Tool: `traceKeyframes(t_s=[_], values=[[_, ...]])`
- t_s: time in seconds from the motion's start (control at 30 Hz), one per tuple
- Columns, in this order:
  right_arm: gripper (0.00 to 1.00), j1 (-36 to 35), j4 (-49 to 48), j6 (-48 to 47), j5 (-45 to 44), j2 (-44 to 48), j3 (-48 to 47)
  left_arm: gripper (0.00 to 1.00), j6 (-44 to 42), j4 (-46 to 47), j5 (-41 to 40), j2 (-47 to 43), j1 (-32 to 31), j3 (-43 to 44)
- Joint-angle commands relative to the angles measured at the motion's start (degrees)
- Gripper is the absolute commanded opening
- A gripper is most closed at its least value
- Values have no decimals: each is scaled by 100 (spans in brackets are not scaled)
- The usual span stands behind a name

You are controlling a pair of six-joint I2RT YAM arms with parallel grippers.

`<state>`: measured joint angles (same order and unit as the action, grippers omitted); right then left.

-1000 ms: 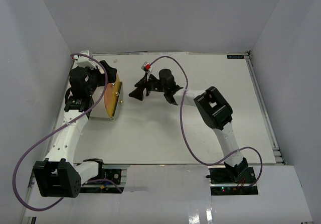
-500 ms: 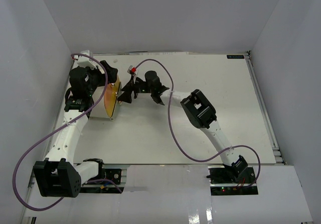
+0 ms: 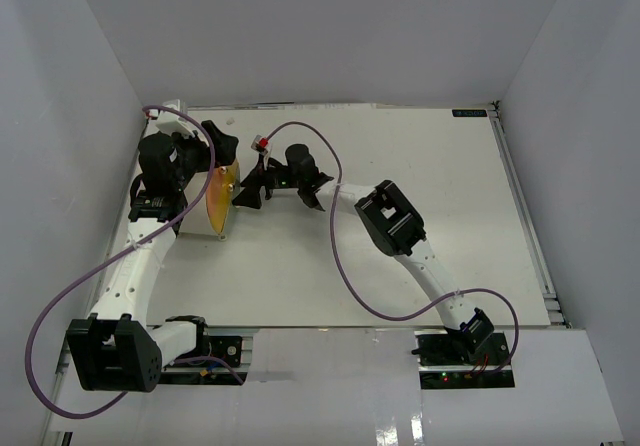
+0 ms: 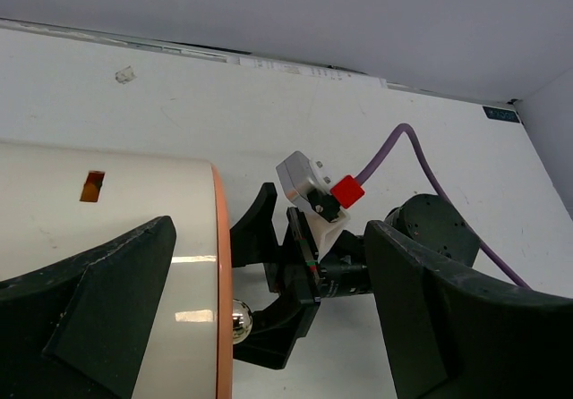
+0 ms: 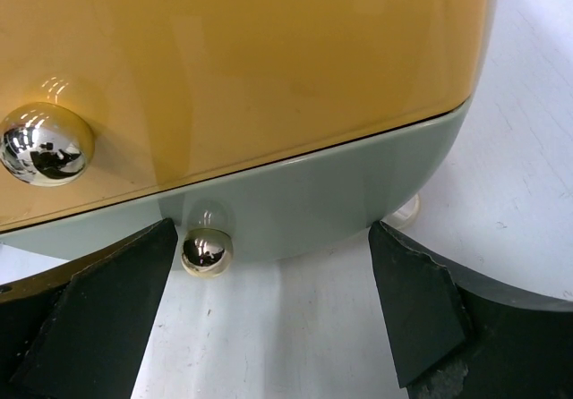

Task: Sort the stationery into containers
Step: Close the drawer in the storage box, then reset both arms

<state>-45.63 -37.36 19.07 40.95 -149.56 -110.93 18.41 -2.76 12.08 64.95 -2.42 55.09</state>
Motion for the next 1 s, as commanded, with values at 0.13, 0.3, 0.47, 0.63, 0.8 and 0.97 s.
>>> traceKeyframes(t_s=[0.13,0.3,0.47,0.63,0.8,0.97], values=[[93,-175,-333,229,-227,-83,-341,97,233,-849,321,150,-5,-271],[94,-183,-420,229,-403,31,-192,97,250,-831,330,132,-5,-271],[94,-175,-438,123,-711,321,212,97,268,-822,322,115,4,-280],[95,-105,-938,79,-1036,1075,1195,98,242,-822,181,36,4,-218],[97,185,-957,-342,-1370,2409,2654,98,206,-980,-29,-52,4,28],[96,572,-520,-632,-1747,3835,3867,98,92,-1261,-328,-210,13,476]])
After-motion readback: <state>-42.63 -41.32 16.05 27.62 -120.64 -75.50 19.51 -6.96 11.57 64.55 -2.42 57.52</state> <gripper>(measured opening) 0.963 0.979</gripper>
